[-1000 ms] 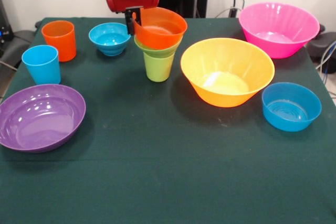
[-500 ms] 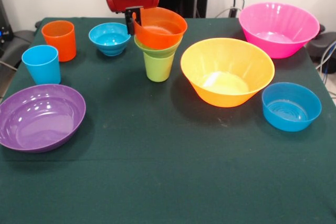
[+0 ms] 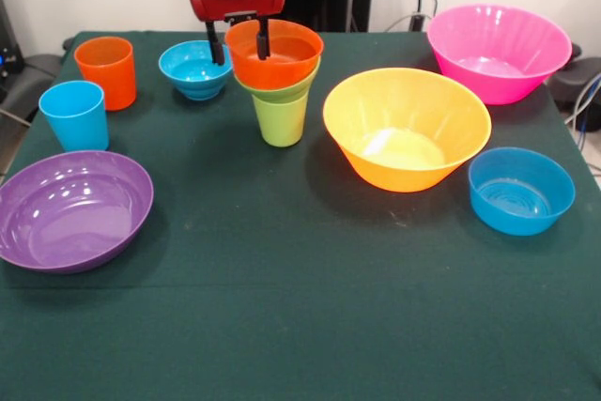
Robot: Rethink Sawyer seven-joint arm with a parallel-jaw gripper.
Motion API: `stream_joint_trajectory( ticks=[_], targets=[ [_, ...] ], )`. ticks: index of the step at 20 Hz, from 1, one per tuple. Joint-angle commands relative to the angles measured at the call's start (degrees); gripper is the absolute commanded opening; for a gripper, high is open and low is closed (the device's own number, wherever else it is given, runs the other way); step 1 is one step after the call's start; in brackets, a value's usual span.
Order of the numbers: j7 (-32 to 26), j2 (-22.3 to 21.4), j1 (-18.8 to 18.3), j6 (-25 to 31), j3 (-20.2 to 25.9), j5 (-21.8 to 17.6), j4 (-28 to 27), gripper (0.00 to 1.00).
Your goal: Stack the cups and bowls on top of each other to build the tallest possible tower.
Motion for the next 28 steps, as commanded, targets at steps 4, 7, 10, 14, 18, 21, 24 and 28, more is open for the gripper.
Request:
stream_joint_trajectory(
  ticks=[4, 7, 10, 14, 18, 21, 24, 28],
  targets=[
    [-3.2, 1.6, 1.1, -3.2, -0.9, -2.9, -0.8, 1.0],
    [-4.4, 0.1, 0.0, -2.5, 0.1, -1.7, 0.1, 1.0],
    [-5.2, -2.0, -0.8, -1.9, 1.1, -0.4, 1.1, 1.0],
    [-4.5, -3.8, -0.3, -0.3, 1.7, 1.2, 0.8, 1.0],
    [-4.9, -4.9, 0.0, 1.4, 1.9, 2.5, 0.5, 1.0],
    [-5.4, -6.0, 0.0, 2.7, 2.0, 3.8, 0.5, 1.0],
    [-5.6, -6.4, 0.2, 3.5, 2.1, 4.8, 0.3, 1.0],
    [-5.8, -6.5, 0.5, 4.3, 1.9, 5.6, -0.1, 1.0]
  ],
)
